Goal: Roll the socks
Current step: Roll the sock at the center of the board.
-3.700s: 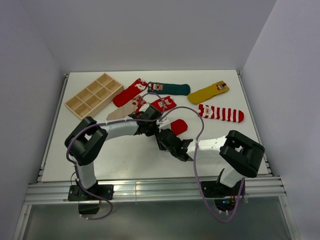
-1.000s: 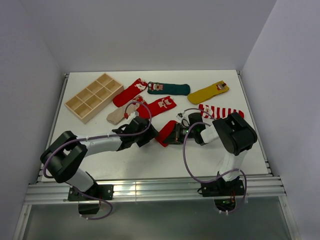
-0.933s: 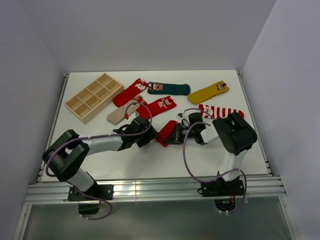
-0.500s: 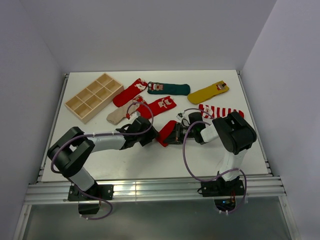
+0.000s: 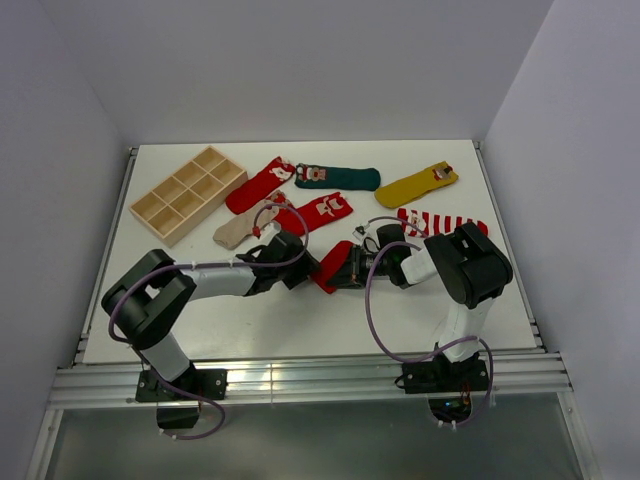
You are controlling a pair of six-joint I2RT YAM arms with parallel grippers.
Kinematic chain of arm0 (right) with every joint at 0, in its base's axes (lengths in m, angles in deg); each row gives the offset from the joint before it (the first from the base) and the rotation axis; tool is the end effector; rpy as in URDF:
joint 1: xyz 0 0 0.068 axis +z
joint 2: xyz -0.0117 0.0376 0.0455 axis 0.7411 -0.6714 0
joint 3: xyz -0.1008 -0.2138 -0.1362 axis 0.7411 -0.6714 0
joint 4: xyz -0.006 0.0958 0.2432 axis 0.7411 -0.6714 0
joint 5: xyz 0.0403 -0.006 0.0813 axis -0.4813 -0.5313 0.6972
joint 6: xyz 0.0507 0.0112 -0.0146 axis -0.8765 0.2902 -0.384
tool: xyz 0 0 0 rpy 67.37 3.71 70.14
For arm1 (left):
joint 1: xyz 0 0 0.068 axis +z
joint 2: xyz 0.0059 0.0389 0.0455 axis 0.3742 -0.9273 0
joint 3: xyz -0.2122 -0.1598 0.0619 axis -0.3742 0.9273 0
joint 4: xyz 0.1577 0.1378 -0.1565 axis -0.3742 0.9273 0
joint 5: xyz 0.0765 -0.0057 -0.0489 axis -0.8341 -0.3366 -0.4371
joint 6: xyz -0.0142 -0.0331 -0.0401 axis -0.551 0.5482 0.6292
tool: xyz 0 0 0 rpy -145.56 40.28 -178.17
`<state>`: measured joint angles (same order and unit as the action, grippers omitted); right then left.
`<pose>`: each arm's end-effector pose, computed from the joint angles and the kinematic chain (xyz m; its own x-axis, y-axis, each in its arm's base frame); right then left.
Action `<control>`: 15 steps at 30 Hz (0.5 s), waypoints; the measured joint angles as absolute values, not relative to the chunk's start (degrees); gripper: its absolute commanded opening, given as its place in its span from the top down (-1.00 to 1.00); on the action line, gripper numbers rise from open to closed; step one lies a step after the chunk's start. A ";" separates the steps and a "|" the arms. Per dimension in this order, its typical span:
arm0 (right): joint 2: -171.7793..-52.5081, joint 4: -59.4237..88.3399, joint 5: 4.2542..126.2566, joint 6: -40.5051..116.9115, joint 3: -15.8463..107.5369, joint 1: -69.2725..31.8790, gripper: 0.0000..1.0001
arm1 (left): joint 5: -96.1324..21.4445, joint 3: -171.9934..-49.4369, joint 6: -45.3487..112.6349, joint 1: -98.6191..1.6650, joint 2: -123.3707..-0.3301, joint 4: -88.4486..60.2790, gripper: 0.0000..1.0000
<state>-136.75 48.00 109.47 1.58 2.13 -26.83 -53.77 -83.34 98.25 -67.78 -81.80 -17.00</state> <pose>0.2608 0.1300 0.0863 -0.9774 0.0797 -0.1960 -0.1446 0.4249 0.8936 0.2289 -0.2282 0.1472 -0.7406 -0.6172 -0.2657 -0.3302 0.6787 -0.6560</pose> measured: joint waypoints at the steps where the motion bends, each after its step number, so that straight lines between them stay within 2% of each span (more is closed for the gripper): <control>1: -136.75 48.00 109.49 1.58 2.13 -26.83 1.00 | -53.88 -83.67 98.31 -67.78 -82.08 -16.84 -0.15; 9: -136.82 47.59 109.49 1.58 2.40 -26.83 1.00 | -54.56 -84.17 100.26 -67.87 -82.30 -15.01 -0.02; 12: -136.91 47.43 109.56 1.53 2.53 -26.83 1.00 | -54.99 -85.07 100.89 -68.06 -82.65 -13.19 0.10; 15: -136.93 47.39 109.54 1.51 2.55 -26.83 1.00 | -55.60 -86.40 101.07 -68.39 -83.35 -11.77 0.34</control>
